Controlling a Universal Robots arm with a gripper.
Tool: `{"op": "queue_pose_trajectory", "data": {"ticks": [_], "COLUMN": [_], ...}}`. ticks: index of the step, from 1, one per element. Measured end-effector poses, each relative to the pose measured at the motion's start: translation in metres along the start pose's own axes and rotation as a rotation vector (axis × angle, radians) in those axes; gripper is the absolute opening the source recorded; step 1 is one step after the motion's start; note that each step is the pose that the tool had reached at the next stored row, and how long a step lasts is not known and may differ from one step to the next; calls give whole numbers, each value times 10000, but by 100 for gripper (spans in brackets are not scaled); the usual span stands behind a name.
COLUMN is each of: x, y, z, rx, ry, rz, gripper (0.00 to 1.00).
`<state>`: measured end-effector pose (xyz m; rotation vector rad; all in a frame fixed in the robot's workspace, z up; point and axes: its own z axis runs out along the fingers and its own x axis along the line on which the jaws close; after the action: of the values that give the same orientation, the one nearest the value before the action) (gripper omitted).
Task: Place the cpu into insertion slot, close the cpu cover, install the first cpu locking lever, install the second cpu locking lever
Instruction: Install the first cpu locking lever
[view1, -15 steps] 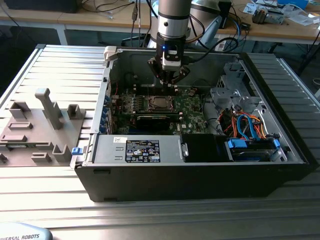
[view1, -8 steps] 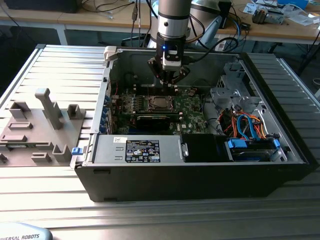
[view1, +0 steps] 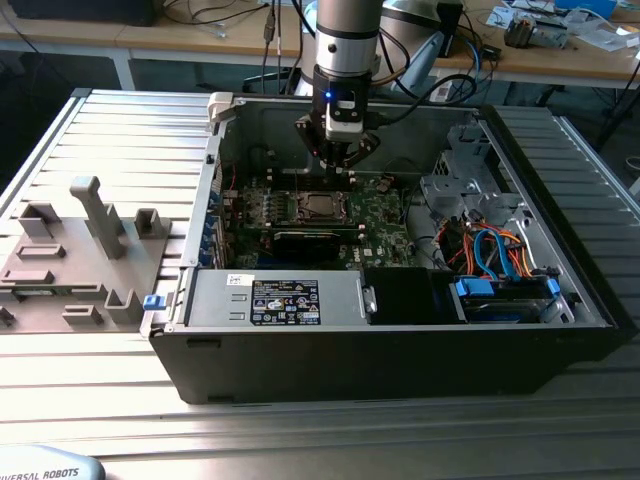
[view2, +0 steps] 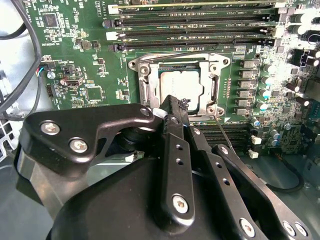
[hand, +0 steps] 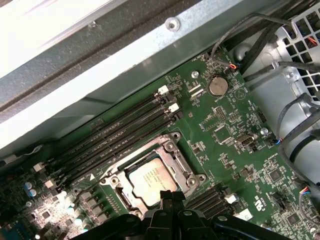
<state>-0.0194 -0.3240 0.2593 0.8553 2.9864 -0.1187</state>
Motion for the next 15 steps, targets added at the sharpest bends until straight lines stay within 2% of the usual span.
{"op": "queue_pose_trajectory", "data": {"ticks": [15], "x": [0], "y": [0], "z": [0], "rx": [-6], "ry": [-8], "rz": [-125], "gripper": [11]}}
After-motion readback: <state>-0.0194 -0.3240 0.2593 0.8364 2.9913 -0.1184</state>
